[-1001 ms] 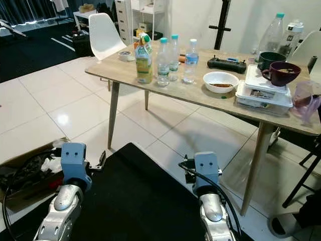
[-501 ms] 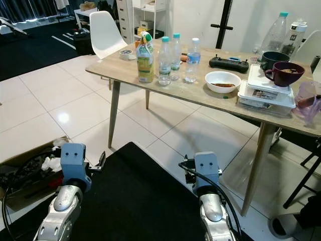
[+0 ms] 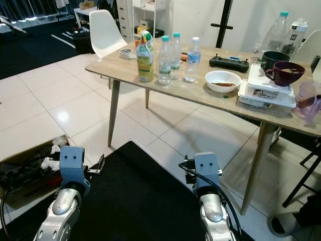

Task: Restocking fridge

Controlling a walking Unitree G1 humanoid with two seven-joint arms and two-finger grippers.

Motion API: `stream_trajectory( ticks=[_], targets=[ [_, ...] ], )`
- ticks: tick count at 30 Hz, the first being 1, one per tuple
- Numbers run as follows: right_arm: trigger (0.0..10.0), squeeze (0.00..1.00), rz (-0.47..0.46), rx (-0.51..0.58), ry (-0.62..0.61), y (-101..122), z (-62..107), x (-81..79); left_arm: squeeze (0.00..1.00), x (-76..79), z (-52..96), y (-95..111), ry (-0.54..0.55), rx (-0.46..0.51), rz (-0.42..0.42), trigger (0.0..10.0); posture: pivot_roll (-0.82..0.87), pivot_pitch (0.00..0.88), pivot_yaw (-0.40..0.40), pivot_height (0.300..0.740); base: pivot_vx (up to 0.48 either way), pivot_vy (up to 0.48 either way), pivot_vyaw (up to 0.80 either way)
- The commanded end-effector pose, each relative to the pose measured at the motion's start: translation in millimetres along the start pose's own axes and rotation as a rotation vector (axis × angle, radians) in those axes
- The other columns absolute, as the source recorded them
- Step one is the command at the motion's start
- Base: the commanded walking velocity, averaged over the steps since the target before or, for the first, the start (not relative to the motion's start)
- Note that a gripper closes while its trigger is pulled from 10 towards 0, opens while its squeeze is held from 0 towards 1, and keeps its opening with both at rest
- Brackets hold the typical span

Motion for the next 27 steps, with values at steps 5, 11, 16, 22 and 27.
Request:
stream_trajectory(
  ticks=[5, 11, 16, 22, 27],
  targets=[
    [10.0, 0.0, -0.001, -0.021, -0.017, -4.1, 7.3, 2.2, 0.0, -4.7, 12.1, -7.7, -0.001, -0.033, -0.021, 10.0, -0.1, 0.222, 0.058, 0.707, 0.0, 0.0, 0.0],
    [10.0, 0.0, 0.004, -0.033, -0.019, -7.7, 11.7, 4.0, 0.0, -4.2, 12.1, -9.6, -0.003, -0.039, -0.02, 10.0, -0.12, 0.202, 0.062, 0.707, 0.0, 0.0, 0.0],
    [10.0, 0.0, 0.01, -0.027, -0.021, -4.7, 9.2, 5.8, 0.0, -2.6, 8.3, -6.1, -0.004, -0.028, -0.01, 10.0, -0.12, 0.19, 0.059, 0.707, 0.0, 0.0, 0.0],
    [10.0, 0.0, 0.011, -0.021, -0.023, -2.4, 8.0, 6.9, 0.0, -5.2, 8.3, -5.8, 0.008, -0.034, -0.016, 10.0, -0.12, 0.184, 0.057, 0.707, 0.0, 0.0, 0.0],
    [10.0, 0.0, 0.006, -0.017, -0.022, -2.0, 7.7, 6.0, 0.0, -6.9, 8.6, -7.2, 0.016, -0.04, -0.022, 10.0, -0.11, 0.18, 0.055, 0.707, 0.0, 0.0, 0.0]
  ],
)
Point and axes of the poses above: a point about 5 cm out from each wrist's last joint towards the gripper, its own z axis pointing back from the gripper into the wrist, its own y axis along the axis of the wrist's last joint, x = y × z, the point moved 1 cm from there along -z, pointing out of the wrist towards the gripper, and after that the axes turned 15 degrees about -z, right-handed, at the moved point
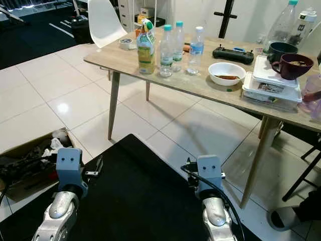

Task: Restocking fridge

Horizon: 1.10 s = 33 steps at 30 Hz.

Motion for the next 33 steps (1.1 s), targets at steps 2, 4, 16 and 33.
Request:
stream_trajectory(
  ticks=[2, 4, 16, 33],
  targets=[
    [10.0, 0.0, -0.005, -0.012, -0.008, -2.2, 1.9, 0.7, 0.0, -4.9, 1.7, -6.3, 0.013, -0.027, -0.022, 10.0, -0.11, 0.18, 0.055, 0.707, 0.0, 0.0, 0.0],
    [10.0, 0.0, -0.005, -0.012, -0.006, -2.2, 1.8, 0.2, 0.0, -5.1, 1.1, -5.7, 0.015, -0.024, -0.023, 10.0, -0.12, 0.18, 0.055, 0.707, 0.364, 0.0, 0.0],
    [10.0, 0.0, -0.003, -0.021, -0.007, -3.6, 2.3, 0.3, 0.0, -5.8, -0.8, -4.6, 0.02, -0.021, -0.029, 10.0, -0.11, 0.182, 0.055, 0.707, 0.455, 0.0, 0.0],
    [10.0, 0.0, -0.025, -0.025, -0.022, -5.2, 2.4, 1.4, 0.0, -6.0, -1.7, -3.2, 0.016, -0.017, -0.031, 10.0, -0.11, 0.182, 0.062, 0.707, 0.48, 0.0, -0.38]
  ],
)
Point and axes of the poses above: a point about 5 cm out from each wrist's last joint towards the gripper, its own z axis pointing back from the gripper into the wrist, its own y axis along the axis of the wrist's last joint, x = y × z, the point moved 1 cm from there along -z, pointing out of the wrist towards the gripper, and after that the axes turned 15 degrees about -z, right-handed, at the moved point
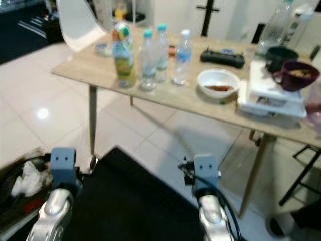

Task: Restocking fridge

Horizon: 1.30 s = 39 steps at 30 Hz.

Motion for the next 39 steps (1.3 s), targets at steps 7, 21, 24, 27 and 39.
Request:
stream_trajectory(
  ticks=[7, 21, 24, 27, 39],
  targets=[
    [10.0, 0.0, -0.008, -0.017, -0.028, -4, 2.2, 5.7, 0.0, 3.8, 1.4, -2, -0.023, -0.004, -0.019, 10.0, -0.11, 0.182, 0.063, 0.707, 0.48, 0.0, -0.73],
    [10.0, 0.0, -0.047, -0.039, -0.078, -8, 3.6, 16.0, 0.0, 22.4, 23.7, 12, -0.133, 0.129, -0.175, 10.0, -0.1, 0.184, 0.064, 0.707, 0.421, 0.0, -0.78],
    [10.0, 0.0, -0.041, -0.042, -0.078, -9, 4.1, 16.3, 0.0, 27.6, 32.6, 18, -0.148, 0.174, -0.19, 10.0, -0.1, 0.184, 0.065, 0.707, 0.324, 0.0, -0.5],
    [10.0, 0.0, -0.033, -0.046, -0.072, -11, 4.8, 15.6, 0.0, 33.0, 44.0, 25, -0.159, 0.216, -0.2, 10.0, -0.09, 0.184, 0.065, 0.707, 0.0, 0.0, 0.0],
    [10.0, 0.0, -0.023, -0.053, -0.05, -14, 3.6, 11.3, 0.0, 40.9, 50.6, 22, -0.142, 0.175, -0.162, 10.0, -0.09, 0.176, 0.058, 0.707, 0.0, 0.0, 0.0]
  ],
)
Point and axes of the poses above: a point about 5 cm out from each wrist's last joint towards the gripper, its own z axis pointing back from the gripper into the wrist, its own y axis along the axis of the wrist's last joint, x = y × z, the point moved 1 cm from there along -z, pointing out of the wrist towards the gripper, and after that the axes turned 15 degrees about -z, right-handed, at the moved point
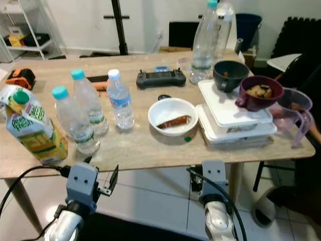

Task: Restocking fridge

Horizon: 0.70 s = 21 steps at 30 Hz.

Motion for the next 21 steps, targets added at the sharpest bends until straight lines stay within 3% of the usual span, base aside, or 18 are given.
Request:
stream_trajectory(
  ticks=[1, 13, 21],
  targets=[
    [10.0, 0.0, 0.005, 0.003, 0.011, -1, 0.1, -2.2, 0.0, -1.8, -0.9, -6, 0.029, -0.049, 0.013, 10.0, -0.09, 0.175, 0.057, 0.707, 0.0, 0.0, 0.0],
    [10.0, 0.0, 0.008, 0.005, 0.017, -1, -0.1, -3.6, 0.0, -15.3, -15.5, -11, 0.105, -0.111, 0.067, 10.0, -0.09, 0.171, 0.059, 0.707, 0.0, 0.0, 0.0],
    [10.0, 0.0, 0.01, 0.004, 0.02, -1, 0.2, -4.2, 0.0, -16.5, -20.0, -11, 0.117, -0.126, 0.081, 10.0, -0.1, 0.172, 0.06, 0.707, 0.0, -0.383, 0.0]
  ],
)
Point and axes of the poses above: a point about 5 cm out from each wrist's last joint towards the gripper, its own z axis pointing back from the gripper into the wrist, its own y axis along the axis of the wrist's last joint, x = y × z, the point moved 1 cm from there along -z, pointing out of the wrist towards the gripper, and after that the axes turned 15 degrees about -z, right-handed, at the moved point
